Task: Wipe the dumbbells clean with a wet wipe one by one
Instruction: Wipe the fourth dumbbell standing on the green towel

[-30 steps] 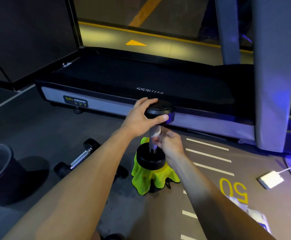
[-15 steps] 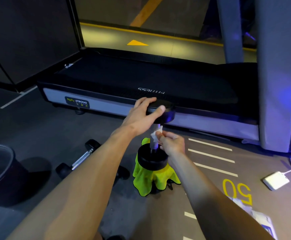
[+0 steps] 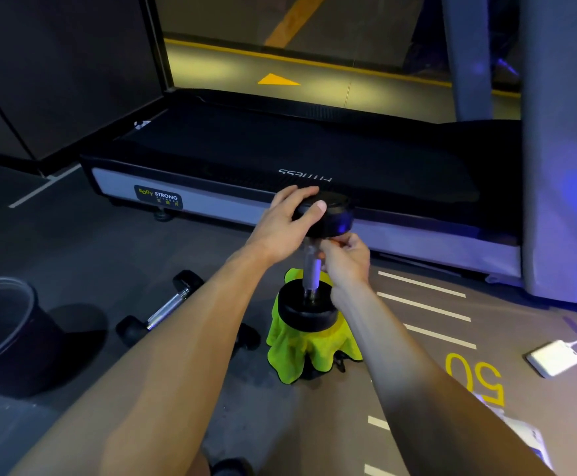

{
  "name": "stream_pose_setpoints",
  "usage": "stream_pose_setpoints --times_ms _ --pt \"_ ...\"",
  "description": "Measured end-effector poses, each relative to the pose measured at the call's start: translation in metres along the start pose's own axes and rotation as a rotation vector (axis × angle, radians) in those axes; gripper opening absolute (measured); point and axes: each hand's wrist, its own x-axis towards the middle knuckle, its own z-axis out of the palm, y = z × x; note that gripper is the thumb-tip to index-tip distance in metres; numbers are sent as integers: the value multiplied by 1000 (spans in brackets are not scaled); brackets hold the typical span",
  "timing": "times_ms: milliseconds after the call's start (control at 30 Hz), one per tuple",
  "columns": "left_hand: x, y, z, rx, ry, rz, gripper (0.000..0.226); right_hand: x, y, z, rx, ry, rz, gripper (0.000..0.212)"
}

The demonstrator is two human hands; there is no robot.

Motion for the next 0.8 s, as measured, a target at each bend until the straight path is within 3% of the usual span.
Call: stream_pose_setpoints --times_ms 167,367,467,567,700,800 --pt "-1 3 4 3 2 17 48 -11 47 -15 -401 -57 142 38" --pt "-1 10 16 8 6 28 55 -3 10 3 -201 181 -81 19" --pt "1 15 21 22 -2 29 51 -4 18 -9 -262 126 -105 25" --pt "2 17 24 13 -22 32 48 -9 44 -24 -325 39 26 40" --pt "3 20 25 1 -42 46 48 1 46 -38 -443 -66 185 41" --pt "5 20 28 -12 -41 31 47 10 30 -38 -449 -45 130 46"
